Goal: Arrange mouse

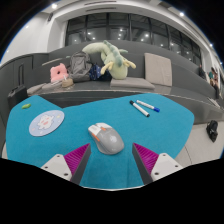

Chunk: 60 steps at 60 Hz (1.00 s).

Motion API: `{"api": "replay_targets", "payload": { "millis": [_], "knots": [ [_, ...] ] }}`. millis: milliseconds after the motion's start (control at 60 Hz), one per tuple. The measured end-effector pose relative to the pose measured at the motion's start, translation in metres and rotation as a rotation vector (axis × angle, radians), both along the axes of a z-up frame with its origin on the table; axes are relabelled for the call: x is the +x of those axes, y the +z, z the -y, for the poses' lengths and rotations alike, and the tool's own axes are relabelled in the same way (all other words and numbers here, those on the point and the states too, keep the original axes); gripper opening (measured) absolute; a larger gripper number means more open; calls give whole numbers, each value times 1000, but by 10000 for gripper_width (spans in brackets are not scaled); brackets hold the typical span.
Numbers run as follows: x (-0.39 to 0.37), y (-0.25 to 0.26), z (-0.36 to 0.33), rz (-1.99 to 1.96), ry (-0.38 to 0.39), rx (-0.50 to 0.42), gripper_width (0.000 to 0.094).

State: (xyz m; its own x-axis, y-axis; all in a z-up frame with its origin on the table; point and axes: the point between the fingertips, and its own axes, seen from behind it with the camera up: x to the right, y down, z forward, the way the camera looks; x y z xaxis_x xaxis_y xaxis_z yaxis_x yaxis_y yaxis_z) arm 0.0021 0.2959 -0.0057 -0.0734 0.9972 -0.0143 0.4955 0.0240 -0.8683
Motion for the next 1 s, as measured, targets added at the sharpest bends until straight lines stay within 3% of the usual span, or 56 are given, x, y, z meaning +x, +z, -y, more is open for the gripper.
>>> {"api": "replay_targets", "payload": {
  "millis": [233,650,717,817,917,1000],
  "knots": [
    [-50,-19,7,44,18,23,864],
    [-109,-26,2,118,-30,9,848],
    [-107,-29,10,135,-15,-8,460],
    [-109,-29,10,149,-22,43,384],
    [-106,-19,9,176,-60,4,356],
    [-113,25,8,125,-110,-23,355]
  ]
}}
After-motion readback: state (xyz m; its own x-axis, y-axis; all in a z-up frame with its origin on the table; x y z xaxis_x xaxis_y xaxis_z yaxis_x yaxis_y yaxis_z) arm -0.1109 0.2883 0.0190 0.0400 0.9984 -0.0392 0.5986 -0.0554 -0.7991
